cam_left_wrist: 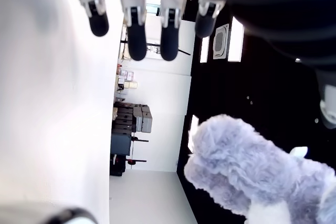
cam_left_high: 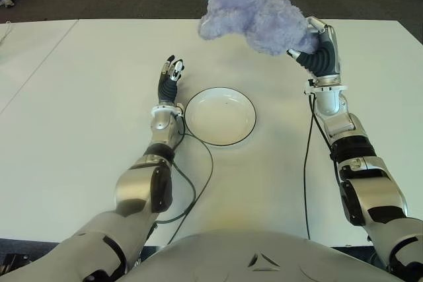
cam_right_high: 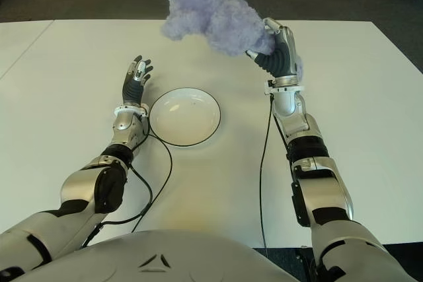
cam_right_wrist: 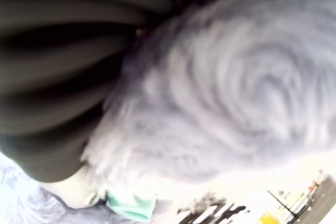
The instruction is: Put the doll into the plate.
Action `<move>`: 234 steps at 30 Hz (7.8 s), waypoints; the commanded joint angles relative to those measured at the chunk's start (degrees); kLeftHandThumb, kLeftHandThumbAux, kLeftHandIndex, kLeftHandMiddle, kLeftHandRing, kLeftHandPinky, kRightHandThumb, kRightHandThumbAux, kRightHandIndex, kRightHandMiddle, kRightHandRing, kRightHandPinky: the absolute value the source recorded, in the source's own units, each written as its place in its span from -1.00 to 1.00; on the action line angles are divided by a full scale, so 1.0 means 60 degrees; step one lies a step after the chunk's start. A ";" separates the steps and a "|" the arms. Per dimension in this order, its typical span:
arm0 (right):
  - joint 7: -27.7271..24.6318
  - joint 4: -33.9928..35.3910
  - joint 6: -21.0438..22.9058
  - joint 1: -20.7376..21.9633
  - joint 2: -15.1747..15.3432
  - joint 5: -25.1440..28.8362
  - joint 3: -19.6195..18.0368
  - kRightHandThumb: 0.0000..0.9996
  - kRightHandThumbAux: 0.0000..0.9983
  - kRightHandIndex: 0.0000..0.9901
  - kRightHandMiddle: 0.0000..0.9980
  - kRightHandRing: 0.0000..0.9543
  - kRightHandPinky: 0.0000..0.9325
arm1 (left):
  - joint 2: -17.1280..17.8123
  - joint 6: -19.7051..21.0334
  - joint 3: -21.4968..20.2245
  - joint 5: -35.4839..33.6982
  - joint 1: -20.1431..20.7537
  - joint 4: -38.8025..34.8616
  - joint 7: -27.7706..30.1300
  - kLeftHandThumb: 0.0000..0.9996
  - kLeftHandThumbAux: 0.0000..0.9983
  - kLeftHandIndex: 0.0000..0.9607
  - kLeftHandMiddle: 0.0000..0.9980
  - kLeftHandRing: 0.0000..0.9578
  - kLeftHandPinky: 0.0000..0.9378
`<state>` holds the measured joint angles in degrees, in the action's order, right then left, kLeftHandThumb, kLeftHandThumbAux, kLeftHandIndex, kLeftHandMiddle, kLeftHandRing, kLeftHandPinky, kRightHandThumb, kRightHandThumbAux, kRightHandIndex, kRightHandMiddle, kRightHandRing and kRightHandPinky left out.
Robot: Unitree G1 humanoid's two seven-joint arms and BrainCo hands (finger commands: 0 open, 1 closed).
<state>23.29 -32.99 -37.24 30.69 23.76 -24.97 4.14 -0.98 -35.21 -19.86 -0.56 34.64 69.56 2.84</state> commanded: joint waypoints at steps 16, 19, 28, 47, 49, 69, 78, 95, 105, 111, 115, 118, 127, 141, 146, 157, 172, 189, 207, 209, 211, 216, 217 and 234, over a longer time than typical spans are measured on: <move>-0.3508 0.3062 0.1125 -0.1284 -0.0320 0.2256 0.0173 -0.42 0.58 0.56 0.76 0.86 0.87 | -0.0579 0.0702 0.0033 0.0004 -0.2266 0.1304 -0.0389 -1.00 -0.26 -0.77 -0.65 -0.69 -0.93; -0.3845 0.3345 0.1222 -0.1431 -0.0351 0.2470 0.0143 -0.41 0.58 0.56 0.76 0.86 0.88 | -0.0568 0.0729 0.0080 0.0048 -0.2260 0.1308 -0.0475 -1.00 -0.26 -0.77 -0.65 -0.68 -0.93; -0.4522 0.3975 0.1365 -0.1823 -0.0442 0.2793 0.0092 -0.32 0.58 0.54 0.76 0.85 0.86 | -0.0572 0.0753 0.0117 0.0103 -0.2265 0.1315 -0.0525 -1.00 -0.22 -0.76 -0.63 -0.65 -0.84; -0.4843 0.4676 0.0984 -0.2698 -0.0696 0.2342 0.0493 -0.37 0.58 0.58 0.77 0.86 0.87 | -0.0592 0.0742 0.0161 0.0224 -0.2266 0.1322 -0.0747 -1.00 -0.17 -0.76 -0.57 -0.57 -0.74; -0.4868 0.4740 0.0998 -0.2765 -0.0687 0.2297 0.0503 -0.37 0.59 0.58 0.78 0.86 0.87 | -0.0600 0.0682 0.0147 0.0214 -0.2267 0.1318 -0.0730 -1.00 -0.17 -0.75 -0.58 -0.58 -0.74; -0.4072 0.3728 0.0612 -0.3520 -0.0830 0.0939 0.0881 -0.32 0.49 0.60 0.77 0.85 0.90 | -0.0599 0.0836 0.0218 0.0324 -0.2262 0.1334 -0.0817 -1.00 -0.17 -0.77 -0.57 -0.58 -0.76; -0.3877 0.2681 0.0742 -0.3793 -0.0930 0.0575 0.1161 -0.22 0.47 0.59 0.78 0.85 0.91 | -0.0631 0.0623 0.0384 0.0502 -0.2326 0.1319 -0.0912 -1.00 -0.17 -0.79 -0.59 -0.59 -0.78; -0.4300 0.1691 0.1309 -0.3891 -0.0539 0.0506 0.1220 -0.14 0.43 0.53 0.74 0.81 0.89 | -0.0622 0.0496 0.0675 0.0632 -0.2461 0.1242 -0.1095 -1.00 -0.06 -0.88 -0.66 -0.67 -0.74; -0.4164 0.1419 0.1149 -0.3752 -0.0539 0.0753 0.1005 -0.12 0.44 0.51 0.73 0.82 0.88 | -0.0004 -0.0026 -0.0164 -0.0394 -0.2714 0.0945 -0.0058 -1.00 -0.04 -0.94 -0.75 -0.73 -0.71; -0.4103 0.1368 0.1146 -0.3744 -0.0474 0.0722 0.0968 -0.13 0.44 0.52 0.73 0.82 0.88 | -0.0386 -0.0746 -0.1724 -0.2215 -0.2892 0.0695 0.0763 -1.00 -0.11 -0.93 -0.76 -0.74 -0.71; -0.4009 0.1280 0.1093 -0.3698 -0.0461 0.0669 0.0958 -0.13 0.43 0.49 0.73 0.82 0.89 | -0.0438 -0.0789 -0.2056 -0.2562 -0.2860 0.0730 0.0786 -1.00 -0.17 -0.93 -0.74 -0.72 -0.73; -0.3981 0.1216 0.1058 -0.3669 -0.0448 0.0666 0.0951 -0.12 0.42 0.48 0.73 0.82 0.89 | -0.0392 -0.0698 -0.2158 -0.2694 -0.2854 0.0799 0.0901 -1.00 -0.18 -0.93 -0.74 -0.72 -0.72; -0.3951 0.1010 0.0973 -0.3586 -0.0312 0.0720 0.0844 -0.15 0.46 0.52 0.73 0.81 0.85 | -0.0199 -0.0552 -0.2290 -0.2918 -0.2931 0.0907 0.1269 -1.00 -0.22 -0.92 -0.71 -0.67 -0.69; -0.3903 0.0830 0.1047 -0.3525 -0.0164 0.0663 0.0839 -0.20 0.48 0.54 0.74 0.82 0.85 | 0.0214 -0.0537 -0.2353 -0.3204 -0.3183 0.0901 0.1614 -1.00 -0.29 -0.99 -0.75 -0.70 -0.75; -0.3806 0.0682 0.0940 -0.3468 -0.0115 0.0587 0.0854 -0.21 0.48 0.54 0.74 0.82 0.84 | 0.0291 -0.0499 -0.2264 -0.3159 -0.3229 0.0926 0.1485 -1.00 -0.28 -0.98 -0.73 -0.68 -0.70; -0.3588 0.0328 0.0642 -0.3299 -0.0004 0.0501 0.0871 -0.22 0.48 0.55 0.74 0.82 0.84 | 0.0315 -0.0262 -0.1605 -0.2509 -0.3265 0.0991 0.0227 -1.00 -0.22 -0.96 -0.72 -0.68 -0.69; -0.1319 -0.1192 -0.1374 -0.2644 0.0440 -0.1004 0.1206 -0.18 0.49 0.54 0.76 0.84 0.88 | -0.0152 0.0056 -0.1564 -0.2626 -0.3024 0.1009 0.0698 -1.00 -0.22 -0.95 -0.69 -0.65 -0.64; 0.1245 -0.0565 -0.2375 -0.3043 0.0521 -0.3571 0.2318 -0.13 0.46 0.50 0.74 0.85 0.92 | -0.0322 0.0264 -0.1447 -0.2692 -0.3078 0.1068 0.1228 -1.00 -0.18 -0.96 -0.68 -0.68 -0.70; 0.1861 -0.0729 -0.1774 -0.3066 0.0782 -0.4456 0.3085 -0.19 0.51 0.46 0.73 0.85 0.93 | -0.0403 0.0378 -0.1479 -0.2794 -0.3109 0.1036 0.1194 -1.00 -0.20 -0.99 -0.67 -0.61 -0.56; 0.1833 -0.0716 -0.1671 -0.3087 0.0758 -0.4462 0.3125 -0.19 0.51 0.45 0.73 0.85 0.92 | -0.0401 0.0410 -0.1462 -0.2778 -0.3106 0.1042 0.1183 -1.00 -0.20 -0.98 -0.66 -0.60 -0.58; 0.1787 -0.0710 -0.1601 -0.3108 0.0752 -0.4443 0.3165 -0.19 0.51 0.45 0.73 0.85 0.92 | -0.0403 0.0434 -0.1455 -0.2773 -0.3107 0.1047 0.1178 -1.00 -0.20 -0.98 -0.65 -0.59 -0.57; 0.1730 -0.0691 -0.1486 -0.3144 0.0780 -0.4437 0.3241 -0.19 0.51 0.44 0.73 0.85 0.93 | -0.0407 0.0465 -0.1448 -0.2770 -0.3098 0.1050 0.1167 -1.00 -0.19 -0.98 -0.63 -0.58 -0.54; 0.1703 -0.0682 -0.1429 -0.3158 0.0785 -0.4445 0.3251 -0.19 0.51 0.43 0.73 0.85 0.93 | -0.0409 0.0465 -0.1448 -0.2771 -0.3094 0.1050 0.1170 -1.00 -0.19 -0.98 -0.63 -0.57 -0.54; -0.0967 -0.0865 -0.0811 -0.3111 0.0725 -0.3162 0.3379 -0.25 0.35 0.04 0.58 0.69 0.75 | -0.0338 0.0477 -0.1259 -0.2537 -0.3093 0.1090 0.0977 -1.00 -0.22 -1.00 -0.66 -0.59 -0.55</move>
<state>29.09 -33.47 -46.24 16.63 29.53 -46.02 20.31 0.24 -35.72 -28.05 -17.83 33.83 67.08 8.87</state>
